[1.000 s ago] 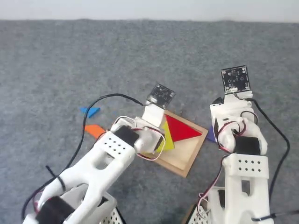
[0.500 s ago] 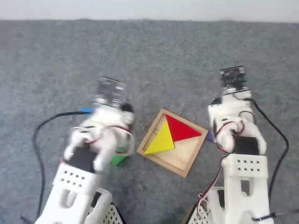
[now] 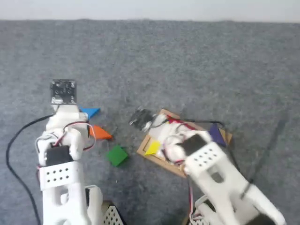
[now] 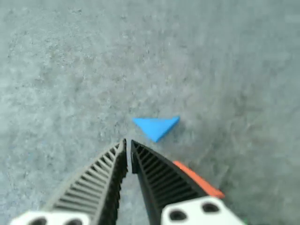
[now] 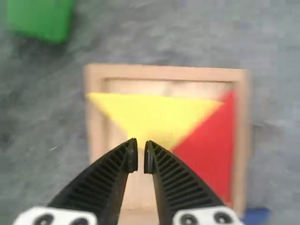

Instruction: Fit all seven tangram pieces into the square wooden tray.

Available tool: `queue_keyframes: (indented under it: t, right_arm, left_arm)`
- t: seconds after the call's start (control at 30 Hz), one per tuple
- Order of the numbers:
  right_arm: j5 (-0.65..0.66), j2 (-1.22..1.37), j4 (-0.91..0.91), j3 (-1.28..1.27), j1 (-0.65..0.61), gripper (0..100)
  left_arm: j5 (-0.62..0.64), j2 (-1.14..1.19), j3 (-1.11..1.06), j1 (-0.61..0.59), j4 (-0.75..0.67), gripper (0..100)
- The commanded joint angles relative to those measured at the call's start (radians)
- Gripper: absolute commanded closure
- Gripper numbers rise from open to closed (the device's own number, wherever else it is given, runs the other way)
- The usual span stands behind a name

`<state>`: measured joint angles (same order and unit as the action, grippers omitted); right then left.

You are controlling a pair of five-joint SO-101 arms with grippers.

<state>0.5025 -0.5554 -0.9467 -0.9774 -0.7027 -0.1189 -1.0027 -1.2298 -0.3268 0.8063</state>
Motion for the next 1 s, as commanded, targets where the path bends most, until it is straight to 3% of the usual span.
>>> queue_keyframes:
  t: [0.0,0.33,0.63,0.9,0.97]
  right_arm:
    - [0.014,0.120,0.002,0.103,-0.044,95.8]
    - [0.023,0.318,0.148,0.181,-0.007,95.8]
    - [0.023,0.248,0.153,0.192,0.022,95.7]
    - [0.017,-0.065,-0.165,0.316,0.160,95.1]
    - [-0.012,-0.094,-0.243,0.318,0.232,91.1]
  left_arm:
    - [-0.057,0.006,-0.042,-0.006,-0.077,99]
    - [-0.089,0.008,-0.131,-0.006,-0.160,99]
    - [-0.091,0.006,-0.156,-0.008,-0.192,99]
    - [-0.120,0.011,-0.157,-0.008,-0.192,99]
    - [-0.123,0.011,-0.159,-0.008,-0.190,99]
